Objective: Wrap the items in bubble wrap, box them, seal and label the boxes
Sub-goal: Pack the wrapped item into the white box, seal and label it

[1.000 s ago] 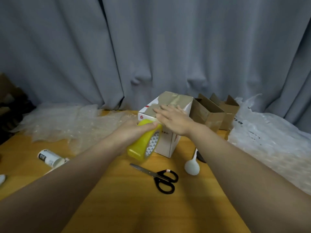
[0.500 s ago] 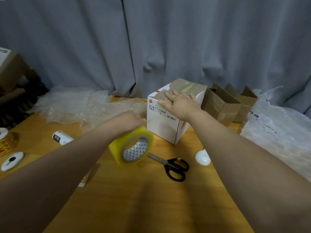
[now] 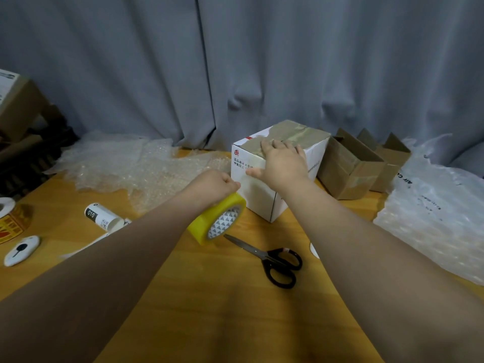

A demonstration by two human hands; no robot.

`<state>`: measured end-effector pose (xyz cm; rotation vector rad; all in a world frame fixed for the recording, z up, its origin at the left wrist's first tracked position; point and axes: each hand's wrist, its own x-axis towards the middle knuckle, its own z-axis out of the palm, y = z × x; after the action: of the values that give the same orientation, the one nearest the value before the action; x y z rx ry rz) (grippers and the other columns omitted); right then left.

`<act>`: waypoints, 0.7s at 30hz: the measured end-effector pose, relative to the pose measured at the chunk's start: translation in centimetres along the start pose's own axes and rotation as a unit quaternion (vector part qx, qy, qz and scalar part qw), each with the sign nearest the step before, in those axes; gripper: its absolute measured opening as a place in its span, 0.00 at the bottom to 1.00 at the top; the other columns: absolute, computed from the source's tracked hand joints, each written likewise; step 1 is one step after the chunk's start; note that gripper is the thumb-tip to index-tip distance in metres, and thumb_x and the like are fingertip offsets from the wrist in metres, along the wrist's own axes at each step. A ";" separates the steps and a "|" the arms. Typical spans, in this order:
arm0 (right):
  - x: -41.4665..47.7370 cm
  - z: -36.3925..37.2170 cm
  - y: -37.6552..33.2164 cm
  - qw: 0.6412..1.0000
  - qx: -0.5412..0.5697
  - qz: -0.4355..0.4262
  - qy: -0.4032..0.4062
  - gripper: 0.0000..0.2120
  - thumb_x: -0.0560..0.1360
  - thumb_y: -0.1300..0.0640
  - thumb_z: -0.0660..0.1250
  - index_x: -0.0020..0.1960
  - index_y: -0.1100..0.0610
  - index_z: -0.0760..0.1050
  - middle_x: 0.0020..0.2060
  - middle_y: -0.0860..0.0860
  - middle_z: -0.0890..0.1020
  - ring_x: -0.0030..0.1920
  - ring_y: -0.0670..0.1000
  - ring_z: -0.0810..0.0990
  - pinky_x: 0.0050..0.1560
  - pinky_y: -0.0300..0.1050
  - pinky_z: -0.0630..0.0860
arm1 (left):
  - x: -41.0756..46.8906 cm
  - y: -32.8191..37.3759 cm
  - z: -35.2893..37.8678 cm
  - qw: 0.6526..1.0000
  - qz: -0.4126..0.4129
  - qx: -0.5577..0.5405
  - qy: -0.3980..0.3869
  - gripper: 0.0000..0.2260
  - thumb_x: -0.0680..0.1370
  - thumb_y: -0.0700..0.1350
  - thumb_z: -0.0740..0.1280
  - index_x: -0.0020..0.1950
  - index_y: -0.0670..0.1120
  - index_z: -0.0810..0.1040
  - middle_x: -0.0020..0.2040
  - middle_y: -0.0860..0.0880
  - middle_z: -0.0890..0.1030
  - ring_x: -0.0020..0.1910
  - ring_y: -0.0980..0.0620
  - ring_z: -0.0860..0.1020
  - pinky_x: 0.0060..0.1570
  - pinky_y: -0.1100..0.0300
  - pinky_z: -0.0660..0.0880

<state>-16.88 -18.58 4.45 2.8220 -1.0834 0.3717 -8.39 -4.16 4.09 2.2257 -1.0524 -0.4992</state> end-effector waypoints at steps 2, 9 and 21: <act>0.1 0.2 -0.2 1.000 -0.002 0.005 0.001 0.35 0.75 0.35 0.59 0.75 0.53 0.59 0.72 0.55 0.66 0.74 0.59 0.59 0.73 0.56 0.53 | 0.5 0.0 0.0 1.000 -0.008 -0.004 -0.003 0.13 0.78 0.50 0.64 0.55 0.45 0.82 0.53 0.47 0.81 0.52 0.49 0.77 0.55 0.55 0.74; -0.4 -0.9 0.2 0.991 0.133 -0.018 -0.013 0.24 0.82 0.45 0.47 0.74 0.52 0.62 0.73 0.56 0.63 0.74 0.58 0.58 0.74 0.57 0.47 | 0.6 -0.3 -0.4 0.999 -0.031 -0.015 -0.012 0.15 0.78 0.51 0.65 0.56 0.42 0.80 0.55 0.43 0.80 0.55 0.45 0.77 0.54 0.57 0.72; -11.1 0.0 2.6 0.914 0.070 -0.149 -0.370 0.23 0.70 0.47 0.74 0.60 0.56 0.74 0.50 0.50 0.77 0.48 0.50 0.73 0.39 0.39 0.71 | -0.5 0.6 -0.8 0.999 -0.012 0.042 -0.017 0.14 0.78 0.50 0.65 0.55 0.41 0.80 0.53 0.43 0.79 0.49 0.48 0.75 0.47 0.58 0.70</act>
<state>-26.64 -13.35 1.57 3.2612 -0.6749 -0.7339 -8.62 -3.73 5.17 2.3147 -1.0831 -0.5137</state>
